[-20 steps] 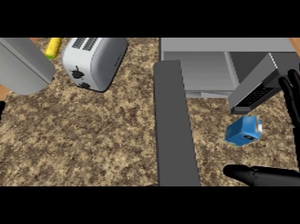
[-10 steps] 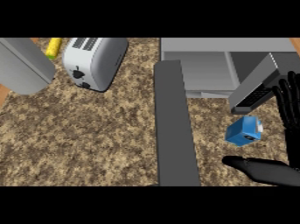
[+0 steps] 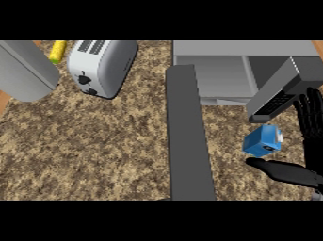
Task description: Pick up the milk, place it into the microwave and close the microwave
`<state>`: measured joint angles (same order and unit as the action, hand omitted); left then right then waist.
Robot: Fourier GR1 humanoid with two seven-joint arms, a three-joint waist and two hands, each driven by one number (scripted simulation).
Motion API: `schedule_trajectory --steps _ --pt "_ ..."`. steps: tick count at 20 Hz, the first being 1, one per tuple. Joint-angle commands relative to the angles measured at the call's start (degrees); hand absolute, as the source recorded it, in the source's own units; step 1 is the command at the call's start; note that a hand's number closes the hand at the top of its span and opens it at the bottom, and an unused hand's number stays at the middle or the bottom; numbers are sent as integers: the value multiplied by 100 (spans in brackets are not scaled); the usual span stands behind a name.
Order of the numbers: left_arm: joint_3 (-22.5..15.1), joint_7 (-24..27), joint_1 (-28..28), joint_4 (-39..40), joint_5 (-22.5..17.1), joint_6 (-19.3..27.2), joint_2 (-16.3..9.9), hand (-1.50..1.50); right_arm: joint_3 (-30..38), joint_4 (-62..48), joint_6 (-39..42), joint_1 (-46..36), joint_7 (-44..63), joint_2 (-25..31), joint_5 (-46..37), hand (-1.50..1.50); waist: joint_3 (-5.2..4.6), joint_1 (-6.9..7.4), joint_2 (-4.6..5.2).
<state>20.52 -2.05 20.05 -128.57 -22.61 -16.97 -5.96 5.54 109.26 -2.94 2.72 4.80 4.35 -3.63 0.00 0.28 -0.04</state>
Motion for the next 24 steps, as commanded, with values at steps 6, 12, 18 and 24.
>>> schedule_trajectory --steps 6,12,18,24 --pt "257 108 514 -174 -264 -555 208 -150 578 -1656 -49 2 -1202 58 66 -150 2 28 2" --pt "423 -653 -299 -117 -335 -71 -115 -150 687 -2204 171 424 -2157 109 123 -150 3 -38 4" --pt "875 -584 153 -410 -785 -465 -41 -150 1031 -3501 465 -25 -2842 285 410 -150 5 23 3" --pt "685 -281 386 -469 -348 -826 530 -150 878 -4227 213 -317 -3305 221 77 -150 2 14 2"
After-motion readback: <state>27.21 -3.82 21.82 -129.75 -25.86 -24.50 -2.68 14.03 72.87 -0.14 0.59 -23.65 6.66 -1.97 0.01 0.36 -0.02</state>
